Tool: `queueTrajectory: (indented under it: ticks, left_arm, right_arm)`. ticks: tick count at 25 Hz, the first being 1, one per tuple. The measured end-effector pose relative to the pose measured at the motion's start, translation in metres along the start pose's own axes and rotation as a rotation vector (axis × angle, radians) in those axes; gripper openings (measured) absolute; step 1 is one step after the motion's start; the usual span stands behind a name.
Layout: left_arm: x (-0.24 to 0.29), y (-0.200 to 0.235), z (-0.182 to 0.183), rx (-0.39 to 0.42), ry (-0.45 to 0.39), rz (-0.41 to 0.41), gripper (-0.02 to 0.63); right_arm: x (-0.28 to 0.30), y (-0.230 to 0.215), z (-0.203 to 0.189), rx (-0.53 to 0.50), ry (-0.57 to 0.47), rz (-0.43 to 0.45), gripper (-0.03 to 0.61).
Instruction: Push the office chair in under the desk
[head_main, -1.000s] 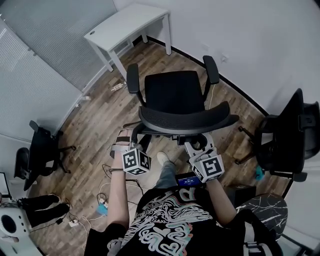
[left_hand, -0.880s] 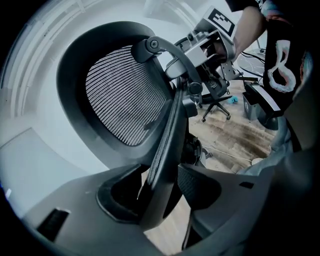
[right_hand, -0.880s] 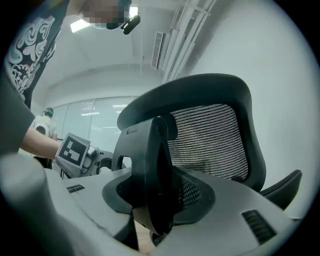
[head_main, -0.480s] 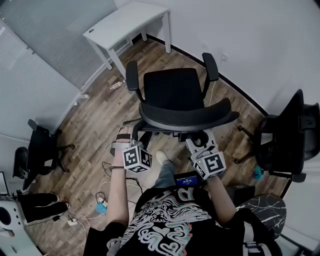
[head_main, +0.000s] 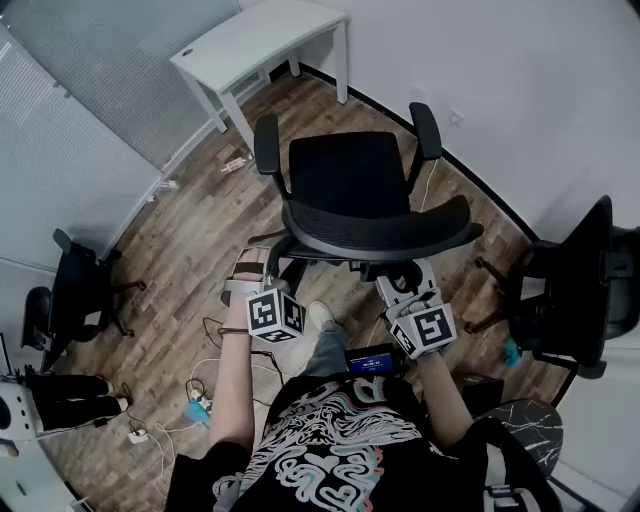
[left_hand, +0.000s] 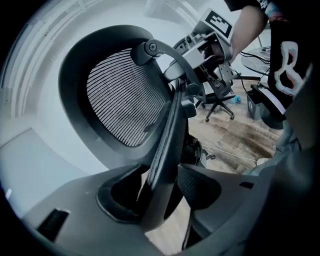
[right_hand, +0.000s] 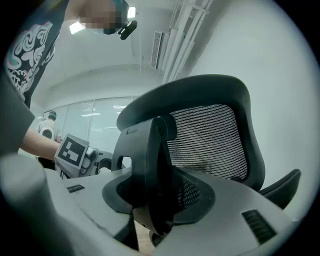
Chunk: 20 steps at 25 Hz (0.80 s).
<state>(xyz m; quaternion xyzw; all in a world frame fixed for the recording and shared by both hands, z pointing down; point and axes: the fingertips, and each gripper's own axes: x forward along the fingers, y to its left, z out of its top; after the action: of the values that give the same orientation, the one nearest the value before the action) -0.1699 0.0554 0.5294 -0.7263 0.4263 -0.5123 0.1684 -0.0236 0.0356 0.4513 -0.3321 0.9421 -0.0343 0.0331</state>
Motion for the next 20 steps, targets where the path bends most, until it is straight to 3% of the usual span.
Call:
queueTrajectory:
  ticks: [7, 20]
  left_arm:
    - [0.015, 0.01, 0.004, -0.009, 0.001, 0.003, 0.238]
    - [0.044, 0.037, 0.003, -0.053, -0.011, -0.074, 0.236]
  right_arm:
    - [0.013, -0.015, -0.001, -0.004, 0.002, 0.014, 0.166]
    - [0.049, -0.042, 0.001, 0.001, 0.014, 0.038, 0.167]
